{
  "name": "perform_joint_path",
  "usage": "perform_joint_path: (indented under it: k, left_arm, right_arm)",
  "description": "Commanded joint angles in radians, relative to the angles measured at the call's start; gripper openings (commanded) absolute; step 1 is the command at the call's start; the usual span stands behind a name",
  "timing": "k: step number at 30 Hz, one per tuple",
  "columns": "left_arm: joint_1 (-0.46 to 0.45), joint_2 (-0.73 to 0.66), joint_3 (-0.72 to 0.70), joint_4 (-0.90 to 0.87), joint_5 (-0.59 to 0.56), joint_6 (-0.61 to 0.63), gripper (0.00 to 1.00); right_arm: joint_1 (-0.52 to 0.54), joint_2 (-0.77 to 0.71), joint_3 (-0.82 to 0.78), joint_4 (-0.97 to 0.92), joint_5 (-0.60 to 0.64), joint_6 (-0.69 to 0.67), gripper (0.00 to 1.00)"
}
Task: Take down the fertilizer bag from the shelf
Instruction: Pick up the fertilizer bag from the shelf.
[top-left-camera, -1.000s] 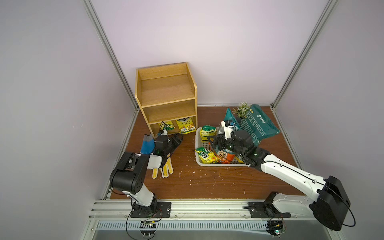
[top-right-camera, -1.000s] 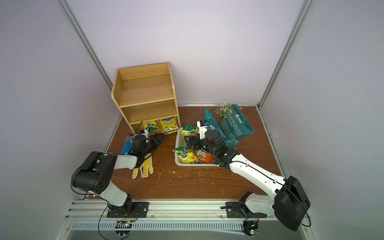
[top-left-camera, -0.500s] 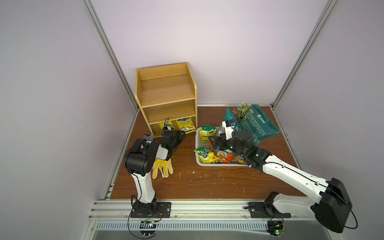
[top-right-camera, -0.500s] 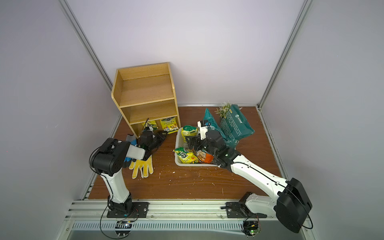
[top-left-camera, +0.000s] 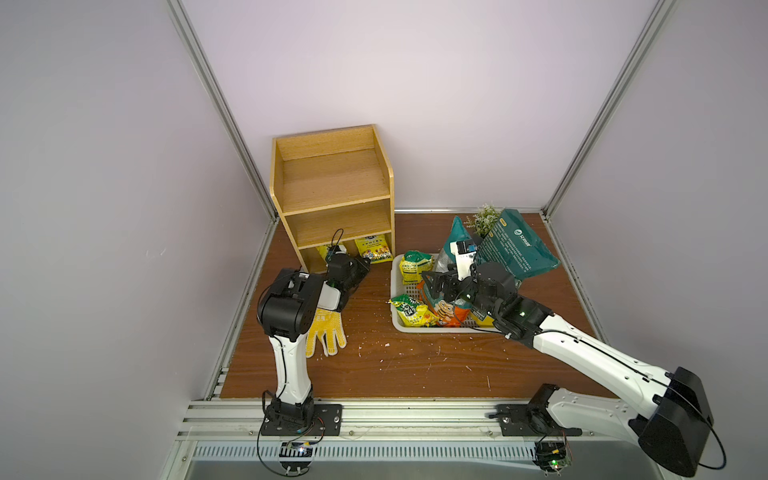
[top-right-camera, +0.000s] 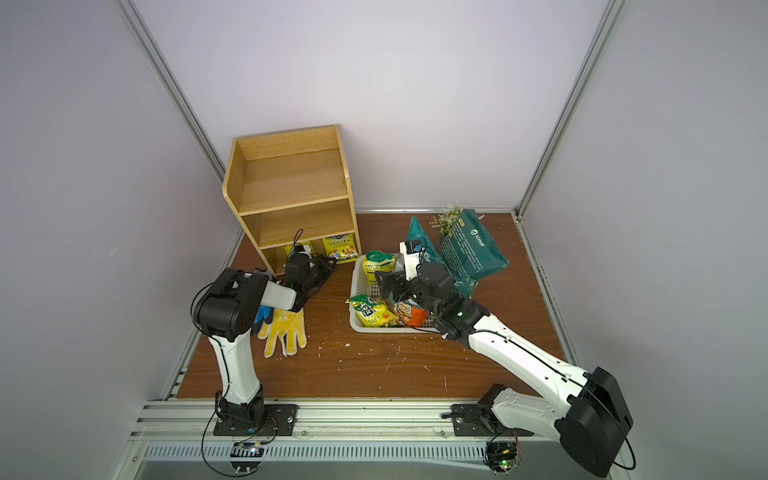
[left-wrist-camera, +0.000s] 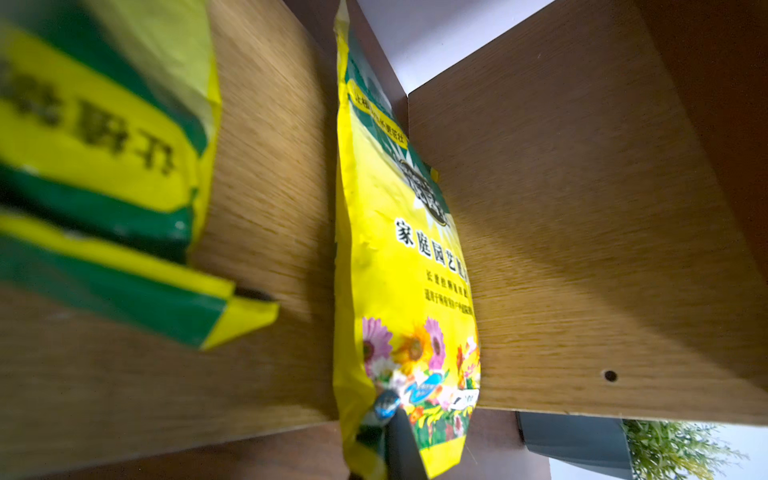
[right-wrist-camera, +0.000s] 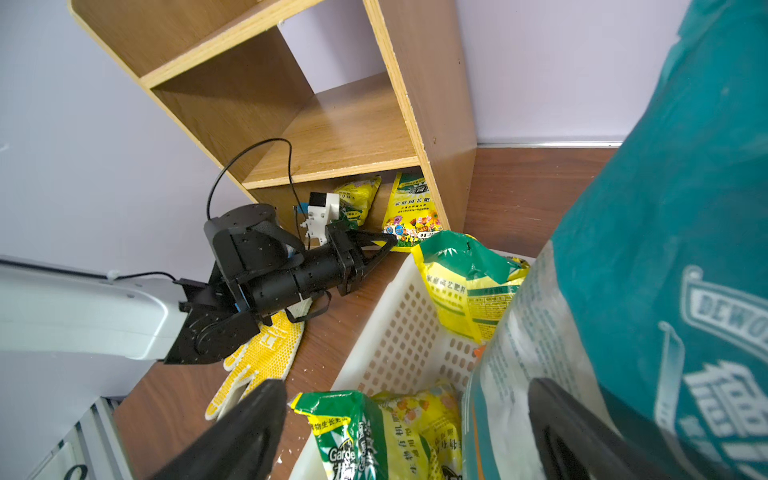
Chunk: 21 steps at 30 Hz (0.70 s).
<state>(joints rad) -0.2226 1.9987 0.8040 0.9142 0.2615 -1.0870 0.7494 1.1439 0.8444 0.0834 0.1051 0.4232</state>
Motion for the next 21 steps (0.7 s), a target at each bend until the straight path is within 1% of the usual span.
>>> perform_joint_path:
  k: [1,2,3,5,6,8,10,13,15,17,19,21]
  left_arm:
    - [-0.008,-0.068,-0.034,0.004,0.019,0.028,0.0]
    - [-0.009,-0.097,-0.052,0.002,0.019,0.035,0.0]
    - [-0.008,-0.133,-0.071,-0.016,0.015,0.045,0.0]
    - [-0.008,-0.206,-0.105,-0.071,0.01,0.06,0.0]
    - [-0.009,-0.249,-0.124,-0.095,0.011,0.068,0.0]
    - [-0.01,-0.331,-0.163,-0.144,0.004,0.085,0.0]
    - [-0.011,-0.414,-0.187,-0.206,-0.013,0.105,0.0]
    - [-0.019,-0.535,-0.193,-0.323,-0.038,0.151,0.0]
    - [-0.025,-0.62,-0.185,-0.417,-0.056,0.182,0.0]
    - [-0.033,-0.699,-0.178,-0.5,-0.069,0.2,0.0]
    - [-0.04,-0.776,-0.164,-0.591,-0.074,0.219,0.0]
    - [-0.047,-0.854,-0.139,-0.692,-0.082,0.239,0.0]
  right_arm:
    - [-0.01,-0.032,-0.014,-0.008,0.146,0.072,0.99]
    - [-0.014,-0.037,-0.015,-0.013,0.174,0.104,0.99]
    - [-0.019,-0.047,-0.022,-0.001,0.167,0.106,0.99]
    - [-0.034,-0.066,-0.047,0.06,0.066,0.041,0.99]
    - [-0.034,-0.077,-0.059,0.091,0.037,0.014,0.99]
    - [-0.034,-0.085,-0.063,0.11,0.002,-0.006,0.97]
    - [-0.034,-0.075,-0.037,0.088,-0.032,-0.032,0.94]
    - [-0.032,-0.025,0.027,0.039,-0.111,-0.089,0.9]
    - [-0.027,0.027,0.09,-0.014,-0.175,-0.152,0.89]
    - [-0.007,0.083,0.168,-0.089,-0.212,-0.23,0.9]
    - [0.041,0.13,0.243,-0.156,-0.207,-0.311,0.91]
    - [0.109,0.166,0.3,-0.182,-0.163,-0.389,0.92]
